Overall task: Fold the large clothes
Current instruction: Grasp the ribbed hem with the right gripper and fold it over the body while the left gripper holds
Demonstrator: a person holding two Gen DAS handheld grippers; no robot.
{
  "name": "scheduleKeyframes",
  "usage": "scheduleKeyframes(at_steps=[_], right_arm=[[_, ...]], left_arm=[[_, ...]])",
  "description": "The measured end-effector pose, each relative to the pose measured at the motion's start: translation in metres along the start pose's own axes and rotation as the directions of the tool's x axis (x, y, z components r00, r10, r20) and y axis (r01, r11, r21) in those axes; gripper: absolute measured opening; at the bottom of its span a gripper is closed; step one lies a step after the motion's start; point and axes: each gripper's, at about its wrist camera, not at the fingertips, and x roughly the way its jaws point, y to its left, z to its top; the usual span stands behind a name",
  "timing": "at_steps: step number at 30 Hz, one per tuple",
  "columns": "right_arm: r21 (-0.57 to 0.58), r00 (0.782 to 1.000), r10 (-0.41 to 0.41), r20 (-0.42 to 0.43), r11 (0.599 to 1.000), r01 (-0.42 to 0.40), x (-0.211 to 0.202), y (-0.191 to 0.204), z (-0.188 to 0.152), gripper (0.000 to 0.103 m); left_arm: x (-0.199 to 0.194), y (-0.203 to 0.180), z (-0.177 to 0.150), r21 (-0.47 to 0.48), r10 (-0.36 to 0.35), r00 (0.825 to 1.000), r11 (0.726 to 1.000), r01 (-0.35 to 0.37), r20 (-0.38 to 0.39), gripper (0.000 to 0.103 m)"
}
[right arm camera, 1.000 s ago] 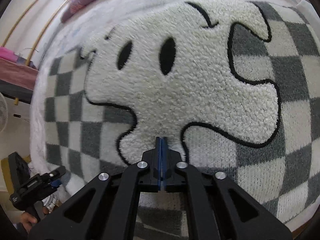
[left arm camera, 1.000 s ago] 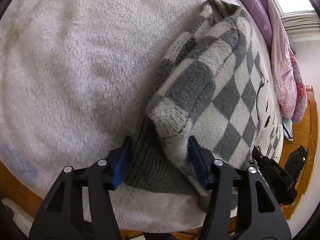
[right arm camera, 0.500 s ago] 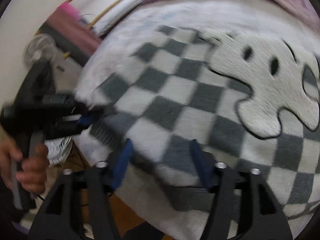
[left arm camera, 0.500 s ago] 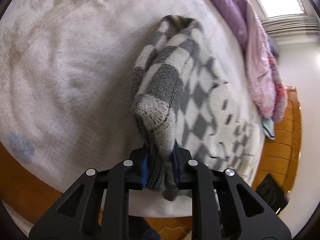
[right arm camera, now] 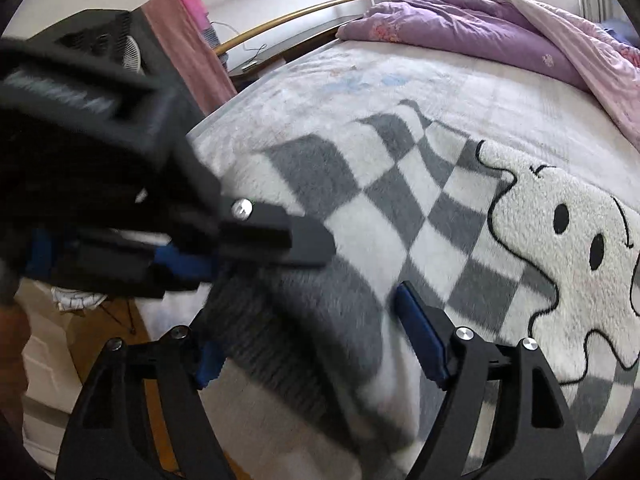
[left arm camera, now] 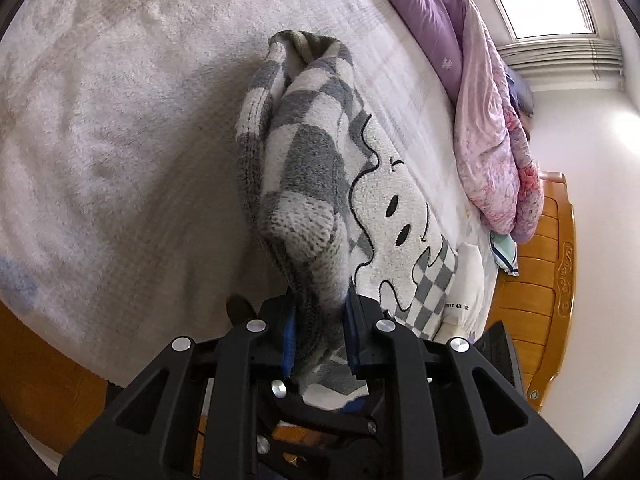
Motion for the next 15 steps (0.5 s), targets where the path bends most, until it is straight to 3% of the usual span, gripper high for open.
scheduleKeyframes(at_steps=[1, 4, 5, 8, 10, 13, 15], right_arm=[[0.000, 1.000, -0.004, 0.001, 1.000, 0.004, 0.000, 0.001, 0.002, 0.068], [0.025, 1.000, -0.010, -0.023, 1.000, 0.011, 0.001, -0.002, 0.006, 0.032], [0.038, 0.999, -0.011, -0.037, 0.999, 0.012, 0.002, -0.005, 0.007, 0.025], [0.122, 0.999, 0.012, -0.048, 0.993, -0.006, -0.006, -0.024, 0.010, 0.020], [0.221, 0.999, 0.033, -0.015, 0.975, -0.029, -0.022, -0.045, 0.014, 0.019], [0.396, 0.997, 0.063, 0.052, 0.915, -0.079, -0.049, -0.085, 0.012, 0.018], [0.537, 0.990, 0.068, 0.124, 0.834, -0.125, -0.078, -0.125, 0.002, 0.018]], left_arm=[[0.000, -0.001, 0.001, -0.006, 0.005, 1.000, 1.000, -0.005, 0.002, 0.019], [0.002, -0.004, 0.005, -0.024, 0.007, 1.000, 1.000, -0.007, 0.002, 0.026], [0.003, -0.006, 0.006, -0.030, 0.016, 1.000, 0.999, -0.016, -0.001, 0.027], [0.001, -0.029, 0.003, 0.017, 0.021, 1.000, 1.000, -0.021, 0.016, 0.040], [-0.011, -0.053, -0.004, 0.097, -0.001, 0.996, 0.995, -0.007, 0.086, 0.060], [-0.023, -0.088, -0.018, 0.207, -0.078, 0.985, 0.977, 0.045, 0.156, 0.069], [-0.024, -0.105, -0.024, 0.251, -0.078, 0.980, 0.968, 0.030, 0.183, 0.073]])
